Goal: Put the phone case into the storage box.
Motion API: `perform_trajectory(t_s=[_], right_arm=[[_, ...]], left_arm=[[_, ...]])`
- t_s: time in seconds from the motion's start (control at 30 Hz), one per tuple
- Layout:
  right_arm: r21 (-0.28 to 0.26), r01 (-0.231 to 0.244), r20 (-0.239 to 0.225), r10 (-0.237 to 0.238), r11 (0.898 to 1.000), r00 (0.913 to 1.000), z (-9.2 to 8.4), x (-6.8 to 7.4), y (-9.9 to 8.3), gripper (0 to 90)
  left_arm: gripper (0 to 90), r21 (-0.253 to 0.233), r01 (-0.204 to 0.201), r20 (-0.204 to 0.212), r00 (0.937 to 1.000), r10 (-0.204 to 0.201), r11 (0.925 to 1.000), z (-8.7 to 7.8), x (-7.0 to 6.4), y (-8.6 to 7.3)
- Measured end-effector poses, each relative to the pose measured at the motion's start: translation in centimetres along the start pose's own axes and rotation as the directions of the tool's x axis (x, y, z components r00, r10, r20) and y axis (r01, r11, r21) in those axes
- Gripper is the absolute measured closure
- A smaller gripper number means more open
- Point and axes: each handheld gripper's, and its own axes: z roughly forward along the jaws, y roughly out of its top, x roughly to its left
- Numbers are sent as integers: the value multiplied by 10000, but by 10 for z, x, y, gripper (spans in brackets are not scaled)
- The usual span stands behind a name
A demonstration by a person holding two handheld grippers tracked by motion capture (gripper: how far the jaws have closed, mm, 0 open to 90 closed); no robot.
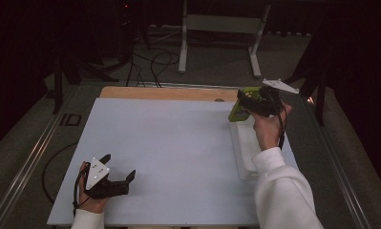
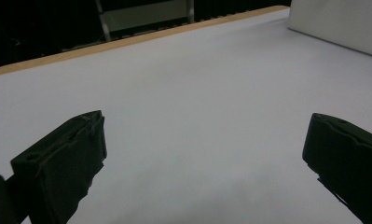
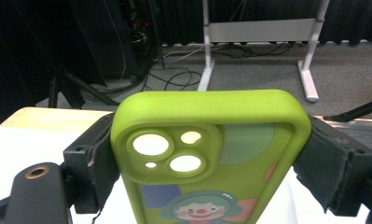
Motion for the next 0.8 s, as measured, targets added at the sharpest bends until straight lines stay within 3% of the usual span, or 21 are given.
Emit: perform_trajectory(t_s=[0.37, 0.8], right_arm=[[74, 233, 368, -235, 9997, 9990, 3, -3, 3, 158], [129, 134, 760, -143, 9998, 9970, 6, -12, 3, 158]], left_arm=[[0, -13, -5, -20, 10000, 5, 10000, 0, 0, 0], [0, -22, -3, -31, 10000, 3, 10000, -1, 0, 0]])
